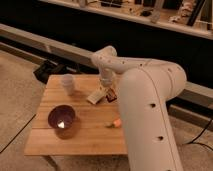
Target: Place the eraser on the white sponge
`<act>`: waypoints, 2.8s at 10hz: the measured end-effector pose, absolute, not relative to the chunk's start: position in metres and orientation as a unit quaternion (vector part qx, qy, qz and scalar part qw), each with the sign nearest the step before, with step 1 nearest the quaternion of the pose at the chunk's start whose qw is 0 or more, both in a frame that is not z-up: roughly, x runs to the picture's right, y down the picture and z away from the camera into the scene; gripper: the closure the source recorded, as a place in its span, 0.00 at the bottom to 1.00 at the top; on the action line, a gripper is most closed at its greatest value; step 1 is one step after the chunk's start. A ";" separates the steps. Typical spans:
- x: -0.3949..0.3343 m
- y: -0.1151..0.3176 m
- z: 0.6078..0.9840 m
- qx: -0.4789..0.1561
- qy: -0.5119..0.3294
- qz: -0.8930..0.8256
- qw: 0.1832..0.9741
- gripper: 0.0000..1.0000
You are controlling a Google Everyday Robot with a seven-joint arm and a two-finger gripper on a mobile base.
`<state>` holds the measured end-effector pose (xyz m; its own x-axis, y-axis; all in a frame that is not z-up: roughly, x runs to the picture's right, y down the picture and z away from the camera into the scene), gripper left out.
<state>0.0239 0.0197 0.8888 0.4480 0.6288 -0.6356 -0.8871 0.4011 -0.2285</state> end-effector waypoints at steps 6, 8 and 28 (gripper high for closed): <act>-0.008 0.020 0.902 -0.295 0.215 0.448 0.816 1.00; -0.015 0.026 0.906 -0.302 0.212 0.445 0.816 1.00; -0.035 0.029 0.940 -0.315 0.188 0.437 0.821 0.49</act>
